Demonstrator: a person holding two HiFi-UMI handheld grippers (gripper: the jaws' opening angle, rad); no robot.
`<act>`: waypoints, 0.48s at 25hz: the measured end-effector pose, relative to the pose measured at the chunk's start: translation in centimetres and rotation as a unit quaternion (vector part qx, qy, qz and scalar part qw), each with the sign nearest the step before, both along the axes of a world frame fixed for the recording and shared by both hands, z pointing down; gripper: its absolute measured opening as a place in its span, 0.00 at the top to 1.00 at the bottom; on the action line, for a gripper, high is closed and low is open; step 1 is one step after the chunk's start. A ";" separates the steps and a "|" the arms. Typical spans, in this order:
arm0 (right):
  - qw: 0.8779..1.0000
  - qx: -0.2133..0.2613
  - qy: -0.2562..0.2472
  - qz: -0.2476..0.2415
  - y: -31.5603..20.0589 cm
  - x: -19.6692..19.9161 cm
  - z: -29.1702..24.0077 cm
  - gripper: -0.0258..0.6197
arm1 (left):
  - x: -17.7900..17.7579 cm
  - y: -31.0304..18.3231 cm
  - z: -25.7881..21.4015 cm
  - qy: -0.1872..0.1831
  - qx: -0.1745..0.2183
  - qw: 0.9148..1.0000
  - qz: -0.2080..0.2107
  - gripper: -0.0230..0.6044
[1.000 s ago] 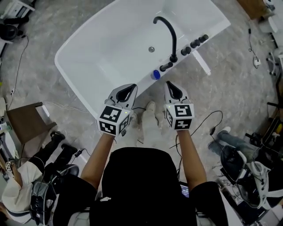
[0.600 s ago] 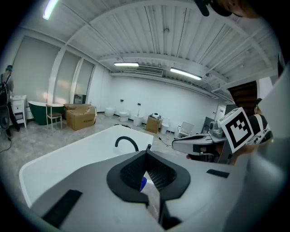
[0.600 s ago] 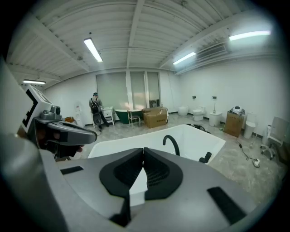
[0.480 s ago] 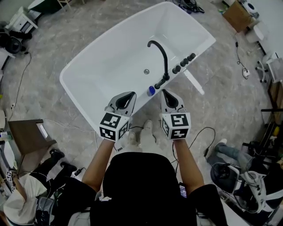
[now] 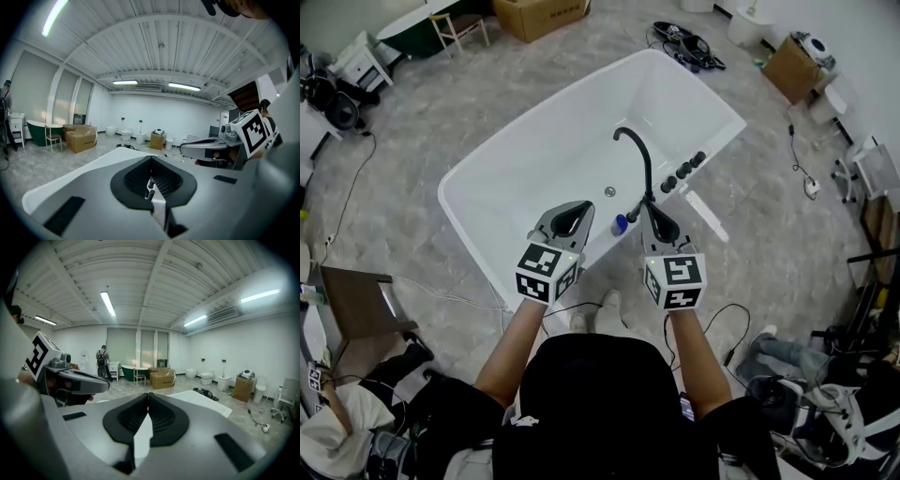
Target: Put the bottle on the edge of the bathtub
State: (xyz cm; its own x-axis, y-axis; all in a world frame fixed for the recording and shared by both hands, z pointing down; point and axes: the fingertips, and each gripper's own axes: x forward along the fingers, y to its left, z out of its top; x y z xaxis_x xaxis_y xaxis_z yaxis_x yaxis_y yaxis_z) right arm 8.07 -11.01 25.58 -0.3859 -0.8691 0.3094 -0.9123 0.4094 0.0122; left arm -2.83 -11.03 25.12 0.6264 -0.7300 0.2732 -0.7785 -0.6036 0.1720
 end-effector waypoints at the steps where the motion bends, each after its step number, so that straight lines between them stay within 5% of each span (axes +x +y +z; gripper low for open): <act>1: 1.000 0.006 0.001 -0.001 0.0 0.0 -0.7 0.92 | 0.0 0.0 -0.7 0.002 0.005 1.000 0.000 0.94; 12: 0.997 0.071 -0.004 0.002 0.7 0.0 -7.0 0.92 | -0.8 1.2 -6.6 0.006 0.063 0.998 0.004 0.94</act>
